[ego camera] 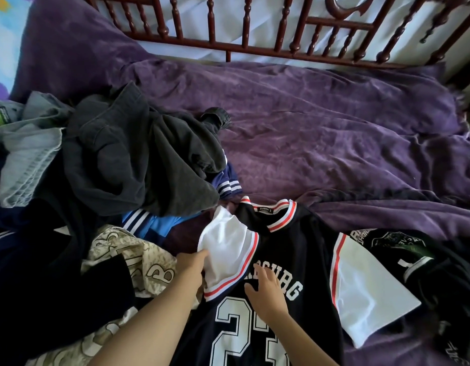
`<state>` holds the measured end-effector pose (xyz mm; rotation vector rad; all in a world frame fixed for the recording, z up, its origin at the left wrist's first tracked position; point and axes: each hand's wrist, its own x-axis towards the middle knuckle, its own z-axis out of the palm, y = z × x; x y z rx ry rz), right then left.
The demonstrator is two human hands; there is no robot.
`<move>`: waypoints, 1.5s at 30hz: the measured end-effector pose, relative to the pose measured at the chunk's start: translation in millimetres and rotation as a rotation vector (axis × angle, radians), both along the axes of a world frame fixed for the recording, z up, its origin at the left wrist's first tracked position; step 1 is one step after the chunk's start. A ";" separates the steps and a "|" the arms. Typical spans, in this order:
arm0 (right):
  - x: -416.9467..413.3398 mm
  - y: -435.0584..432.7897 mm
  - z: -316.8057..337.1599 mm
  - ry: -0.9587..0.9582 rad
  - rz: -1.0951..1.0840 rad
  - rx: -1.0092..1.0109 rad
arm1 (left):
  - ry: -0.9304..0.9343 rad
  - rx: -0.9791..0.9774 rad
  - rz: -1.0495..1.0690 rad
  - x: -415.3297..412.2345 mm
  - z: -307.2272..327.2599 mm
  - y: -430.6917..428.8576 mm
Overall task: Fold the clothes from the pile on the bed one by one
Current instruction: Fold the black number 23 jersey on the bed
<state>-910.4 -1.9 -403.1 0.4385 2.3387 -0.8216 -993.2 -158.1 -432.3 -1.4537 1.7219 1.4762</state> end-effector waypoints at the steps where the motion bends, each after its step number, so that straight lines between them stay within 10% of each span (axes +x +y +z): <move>1: 0.9 0.8 -0.3 0.000 -0.004 0.002 | -0.001 0.024 0.021 -1.8 1.2 -0.4; 16: 7.5 -1.6 5.5 0.042 -0.061 -0.003 | 0.106 0.063 -0.374 5.4 7.2 -7.7; 27: 10.3 -6.7 9.8 0.081 -0.030 0.009 | 0.849 -0.392 -0.017 35.1 84.1 -111.2; 42: -1.0 -24.5 12.5 0.093 0.045 -0.004 | 0.280 0.101 0.141 6.0 71.5 -163.3; 45: 7.4 -7.8 11.0 0.092 0.003 0.016 | 0.397 -0.105 0.139 8.6 79.2 -146.7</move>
